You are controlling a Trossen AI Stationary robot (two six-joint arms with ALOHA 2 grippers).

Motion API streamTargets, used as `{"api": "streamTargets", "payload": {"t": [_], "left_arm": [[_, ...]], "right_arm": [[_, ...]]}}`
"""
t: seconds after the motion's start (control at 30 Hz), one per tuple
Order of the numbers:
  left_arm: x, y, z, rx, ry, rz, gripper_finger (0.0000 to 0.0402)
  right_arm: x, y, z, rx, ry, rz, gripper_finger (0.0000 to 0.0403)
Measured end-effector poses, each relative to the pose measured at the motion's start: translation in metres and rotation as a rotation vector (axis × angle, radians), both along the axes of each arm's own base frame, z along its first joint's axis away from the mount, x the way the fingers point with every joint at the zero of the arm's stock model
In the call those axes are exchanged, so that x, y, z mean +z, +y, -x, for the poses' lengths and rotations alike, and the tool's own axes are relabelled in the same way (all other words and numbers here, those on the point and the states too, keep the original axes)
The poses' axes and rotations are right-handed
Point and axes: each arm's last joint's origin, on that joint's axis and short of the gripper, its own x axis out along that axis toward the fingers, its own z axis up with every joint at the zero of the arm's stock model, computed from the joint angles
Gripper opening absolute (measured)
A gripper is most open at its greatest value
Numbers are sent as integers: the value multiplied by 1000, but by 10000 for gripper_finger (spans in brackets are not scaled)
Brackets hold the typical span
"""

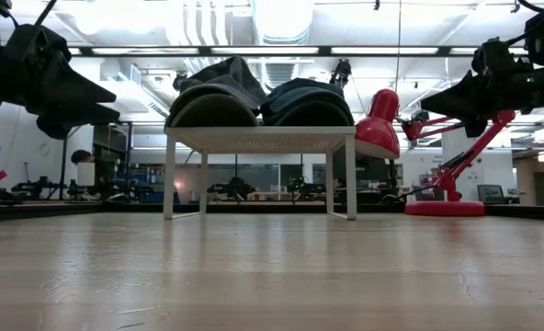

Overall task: Pick & Place hat
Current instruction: Return to Home Position

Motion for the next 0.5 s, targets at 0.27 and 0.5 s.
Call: {"api": "streamTargets", "payload": {"t": [0.27, 0.5], "left_arm": [[0, 0, 0, 0, 0, 0, 223], [0, 0, 0, 0, 1, 0, 223]], "right_arm": [[0, 0, 0, 0, -4, 3, 27], [6, 11, 1, 78, -63, 44, 27]]}}
